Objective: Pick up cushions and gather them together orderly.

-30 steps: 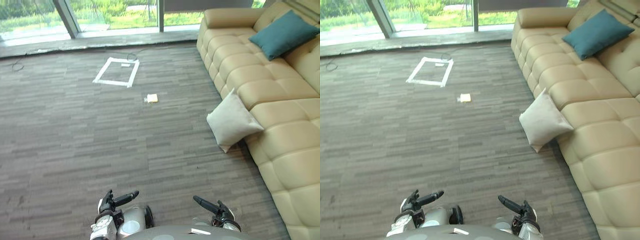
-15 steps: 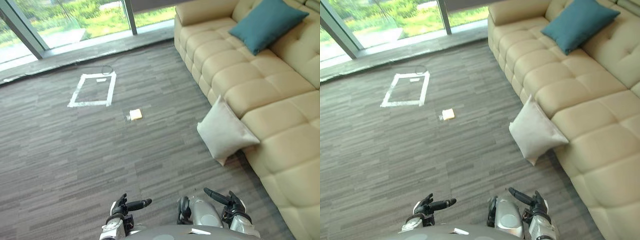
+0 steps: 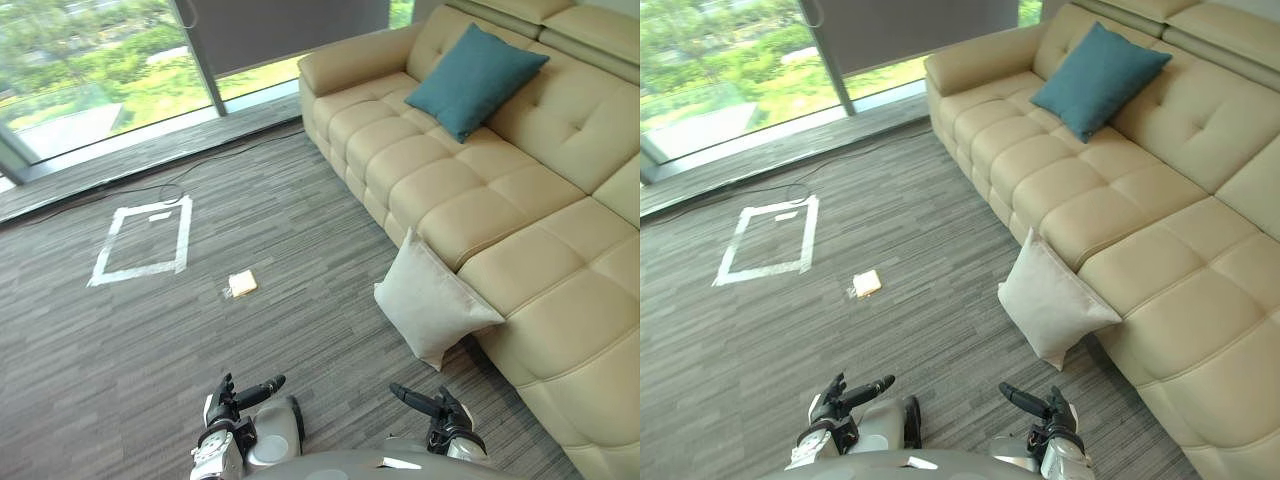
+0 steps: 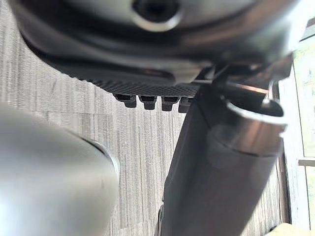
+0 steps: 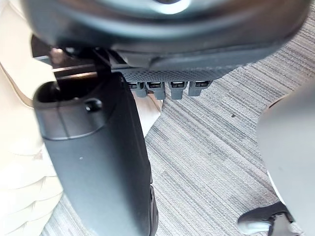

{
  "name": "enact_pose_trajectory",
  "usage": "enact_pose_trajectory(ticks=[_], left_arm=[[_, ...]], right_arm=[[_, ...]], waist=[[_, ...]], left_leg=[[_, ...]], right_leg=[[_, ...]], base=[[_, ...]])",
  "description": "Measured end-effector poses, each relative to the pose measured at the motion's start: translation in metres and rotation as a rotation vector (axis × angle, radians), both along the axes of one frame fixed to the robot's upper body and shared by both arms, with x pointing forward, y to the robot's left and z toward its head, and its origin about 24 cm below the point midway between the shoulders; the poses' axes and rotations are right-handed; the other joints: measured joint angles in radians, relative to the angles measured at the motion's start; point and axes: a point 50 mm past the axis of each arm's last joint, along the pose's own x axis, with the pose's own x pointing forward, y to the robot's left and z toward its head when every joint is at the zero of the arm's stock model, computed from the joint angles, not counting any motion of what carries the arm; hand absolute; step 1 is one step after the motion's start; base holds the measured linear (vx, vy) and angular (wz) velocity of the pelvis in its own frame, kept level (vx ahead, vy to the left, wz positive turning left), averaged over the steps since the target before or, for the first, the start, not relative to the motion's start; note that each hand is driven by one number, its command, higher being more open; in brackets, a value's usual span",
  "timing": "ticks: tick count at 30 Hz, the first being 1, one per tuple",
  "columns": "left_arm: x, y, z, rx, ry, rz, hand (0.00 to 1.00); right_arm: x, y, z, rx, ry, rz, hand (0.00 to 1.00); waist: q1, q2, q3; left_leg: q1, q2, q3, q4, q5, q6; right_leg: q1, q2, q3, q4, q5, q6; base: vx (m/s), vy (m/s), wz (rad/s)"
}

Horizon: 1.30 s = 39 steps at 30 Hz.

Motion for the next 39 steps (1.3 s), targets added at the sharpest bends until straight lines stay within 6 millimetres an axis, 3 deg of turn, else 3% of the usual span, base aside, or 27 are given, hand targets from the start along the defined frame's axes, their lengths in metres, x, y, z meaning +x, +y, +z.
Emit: enact_pose_trajectory(ticks=[2, 6, 7, 8, 9, 10, 12, 14, 16, 17, 19, 22, 23, 26, 28, 29, 30, 32, 33, 35, 39], left_arm=[[-0.003, -0.006, -0.003, -0.014, 0.027, -0.025, 1.00], [-0.003, -0.014, -0.007, -0.019, 0.065, -0.119, 1.00], [-0.003, -0.014, -0.007, -0.021, 0.070, -0.124, 1.00], [-0.003, -0.015, -0.009, -0.024, 0.084, -0.132, 1.00], [-0.004, -0.012, -0.009, -0.019, 0.089, -0.136, 1.00], [-0.002, -0.017, -0.009, -0.029, 0.090, -0.155, 1.00], [0.002, -0.030, -0.010, -0.054, 0.079, -0.187, 1.00], [0.009, -0.031, -0.008, -0.059, 0.057, -0.205, 1.00], [0.012, -0.028, -0.006, -0.054, 0.035, -0.180, 1.00], [0.013, -0.022, -0.004, -0.043, 0.020, -0.150, 1.00], [0.013, -0.022, -0.003, -0.045, 0.007, -0.129, 1.00], [0.013, -0.020, -0.001, -0.042, -0.012, -0.112, 1.00], [0.013, -0.019, -0.001, -0.049, -0.020, -0.084, 1.00], [0.014, -0.017, 0.000, -0.042, -0.032, -0.066, 1.00], [0.012, -0.018, -0.001, -0.049, -0.026, -0.057, 1.00], [0.008, -0.022, -0.003, -0.062, -0.015, -0.052, 1.00], [0.006, -0.022, -0.003, -0.064, -0.013, -0.046, 1.00], [0.003, -0.011, -0.003, -0.037, 0.000, -0.046, 1.00], [0.001, -0.007, -0.003, -0.028, 0.007, -0.047, 1.00], [-0.002, -0.005, -0.003, -0.023, 0.019, -0.050, 1.00], [-0.004, -0.009, -0.005, -0.028, 0.032, -0.067, 1.00]], right_arm=[[0.007, -0.007, 0.003, -0.023, -0.022, 0.007, 1.00], [0.027, -0.010, 0.007, -0.047, -0.063, 0.042, 1.00], [0.028, -0.011, 0.008, -0.052, -0.064, 0.047, 1.00], [0.034, -0.011, 0.009, -0.060, -0.074, 0.066, 1.00], [0.032, -0.009, 0.008, -0.059, -0.066, 0.075, 1.00], [0.033, -0.018, 0.008, -0.076, -0.058, 0.082, 1.00], [0.033, -0.030, 0.009, -0.107, -0.051, 0.071, 1.00], [0.022, -0.035, 0.006, -0.109, -0.014, 0.034, 1.00], [0.017, -0.031, 0.004, -0.091, -0.006, 0.005, 1.00], [0.017, -0.028, 0.004, -0.086, -0.009, 0.009, 1.00], [0.018, -0.024, 0.004, -0.078, -0.020, 0.007, 1.00], [0.019, -0.021, 0.005, -0.071, -0.029, 0.000, 1.00], [0.020, -0.021, 0.005, -0.073, -0.031, -0.002, 1.00], [0.013, -0.020, 0.003, -0.077, -0.009, -0.011, 1.00], [0.011, -0.021, 0.003, -0.081, -0.006, -0.014, 1.00], [0.009, -0.025, 0.003, -0.089, -0.003, -0.019, 1.00], [0.008, -0.025, 0.003, -0.088, 0.001, -0.020, 1.00], [0.000, -0.015, -0.001, -0.060, 0.021, -0.025, 1.00], [-0.001, -0.010, -0.002, -0.047, 0.024, -0.027, 1.00], [-0.004, -0.007, -0.003, -0.038, 0.031, -0.030, 1.00], [-0.005, -0.009, -0.003, -0.048, 0.035, -0.024, 1.00]], waist=[[-0.003, 0.027, 0.009], [-0.021, 0.060, 0.020], [-0.025, 0.064, 0.023], [-0.034, 0.065, 0.038], [-0.036, 0.056, 0.043], [-0.035, 0.088, 0.055], [-0.041, 0.123, 0.063], [-0.054, 0.123, 0.072], [-0.053, 0.105, 0.086], [-0.050, 0.093, 0.096], [-0.031, 0.095, 0.097], [-0.025, 0.088, 0.100], [-0.022, 0.085, 0.101], [-0.017, 0.072, 0.105], [-0.017, 0.079, 0.098], [-0.017, 0.099, 0.082], [-0.016, 0.106, 0.073], [-0.008, 0.048, 0.042], [-0.008, 0.035, 0.030], [-0.009, 0.023, 0.022], [-0.007, 0.034, 0.015]], left_leg=[[0.101, 0.018, 0.049, -0.086, 0.002, -0.004], [0.194, 0.049, 0.136, -0.209, 0.027, -0.043], [0.203, 0.053, 0.142, -0.221, 0.030, -0.048], [0.228, 0.057, 0.162, -0.240, 0.038, -0.061], [0.242, 0.045, 0.162, -0.244, 0.041, -0.068], [0.272, 0.068, 0.158, -0.254, 0.045, -0.073], [0.272, 0.088, 0.152, -0.248, 0.081, -0.082], [0.271, 0.107, 0.142, -0.187, 0.141, -0.127], [0.224, 0.157, 0.108, 0.008, 0.158, -0.150], [0.163, 0.196, 0.068, 0.189, 0.128, -0.159], [0.081, 0.225, 0.020, 0.370, 0.050, -0.153], [0.003, 0.198, -0.012, 0.282, -0.007, -0.133], [-0.027, 0.171, -0.067, 0.217, -0.012, -0.123], [-0.056, 0.085, -0.241, 0.063, -0.007, -0.122], [-0.054, 0.072, -0.273, -0.010, 0.034, -0.098], [-0.042, 0.075, -0.273, -0.053, 0.107, -0.075], [-0.037, 0.077, -0.270, -0.059, 0.115, -0.098], [-0.008, 0.037, -0.214, -0.091, 0.109, -0.082], [0.004, 0.022, -0.197, -0.104, 0.111, -0.078], [0.031, 0.005, -0.181, -0.128, 0.111, -0.071], [0.084, -0.009, -0.149, -0.172, 0.112, -0.065]], right_leg=[[-0.048, -0.036, -0.170, 0.051, -0.015, -0.026], [-0.158, -0.012, -0.398, -0.113, -0.011, -0.040], [-0.172, -0.005, -0.427, -0.137, -0.001, -0.055], [-0.194, 0.023, -0.479, -0.240, 0.065, -0.114], [-0.193, 0.040, -0.469, -0.295, 0.181, -0.178], [-0.165, 0.079, -0.461, -0.312, 0.179, -0.193], [-0.137, 0.114, -0.458, -0.359, 0.176, -0.197], [-0.080, 0.132, -0.462, -0.418, 0.173, -0.200], [-0.007, 0.158, -0.455, -0.474, 0.168, -0.205], [0.030, 0.180, -0.437, -0.502, 0.161, -0.207], [0.066, 0.208, -0.396, -0.517, 0.156, -0.213], [0.091, 0.213, -0.316, -0.521, 0.152, -0.209], [0.093, 0.211, -0.279, -0.518, 0.151, -0.206], [0.099, 0.193, -0.209, -0.496, 0.134, -0.175], [0.087, 0.191, -0.170, -0.467, 0.115, -0.145], [0.074, 0.203, -0.143, -0.443, 0.099, -0.124], [0.070, 0.202, -0.130, -0.428, 0.089, -0.114], [0.055, 0.150, -0.099, -0.407, 0.070, -0.083], [0.055, 0.132, -0.091, -0.413, 0.070, -0.073], [0.074, 0.117, -0.081, -0.432, 0.072, -0.064], [0.108, 0.103, -0.067, -0.460, 0.080, -0.049]], base=[[0.26, 0.116, -0.67], [0.27, -0.033, -0.64], [0.23, -0.106, -0.49], [0.17, -0.099, -0.41], [0.38, -0.199, -0.54], [0.32, -0.182, -0.46], [0.33, -0.248, -0.33], [0.30, -0.283, 0.00], [0.21, -0.250, -0.13], [0.14, -0.187, -0.37], [0.13, -0.074, -0.72], [0.11, 0.021, -0.84], [0.07, 0.088, -0.87], [0.08, 0.147, -0.72], [0.13, 0.251, -0.67], [0.15, 0.258, -0.68], [0.19, 0.325, -0.55], [0.16, 0.241, -0.43], [0.15, 0.150, -0.31], [0.13, 0.133, -0.20], [0.07, 0.068, -0.16]])
